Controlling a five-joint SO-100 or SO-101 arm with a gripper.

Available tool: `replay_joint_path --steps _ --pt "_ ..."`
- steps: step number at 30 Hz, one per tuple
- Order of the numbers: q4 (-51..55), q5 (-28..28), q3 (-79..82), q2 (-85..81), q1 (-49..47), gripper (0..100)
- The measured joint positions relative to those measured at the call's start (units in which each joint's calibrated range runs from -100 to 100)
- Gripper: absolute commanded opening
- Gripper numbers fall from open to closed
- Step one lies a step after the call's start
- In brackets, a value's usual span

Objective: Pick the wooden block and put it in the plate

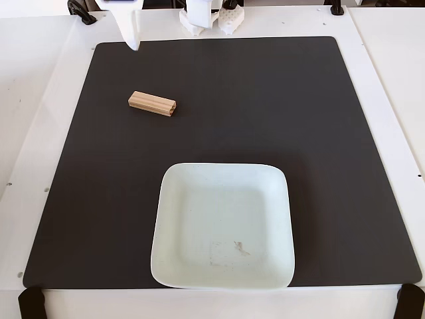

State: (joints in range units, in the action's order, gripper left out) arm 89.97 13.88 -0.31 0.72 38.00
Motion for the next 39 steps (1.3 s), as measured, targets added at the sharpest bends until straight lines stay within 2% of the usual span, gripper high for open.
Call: replay_joint_path --steps 5,8,14,21,25,33,39 --pt "-5.53 -2.09 -1.05 6.13 2.32 20" --pt "-8.33 -3.50 -0.26 7.06 4.06 25" --pt "-10.37 -4.23 7.03 8.08 3.67 25" --pt "-20.32 -6.62 18.01 8.17 2.99 25" --pt "-21.26 -6.73 20.38 8.17 0.39 25" --pt "-21.68 -10.75 21.96 8.17 -5.41 25" --pt "-22.36 -11.32 21.87 10.46 -5.02 25"
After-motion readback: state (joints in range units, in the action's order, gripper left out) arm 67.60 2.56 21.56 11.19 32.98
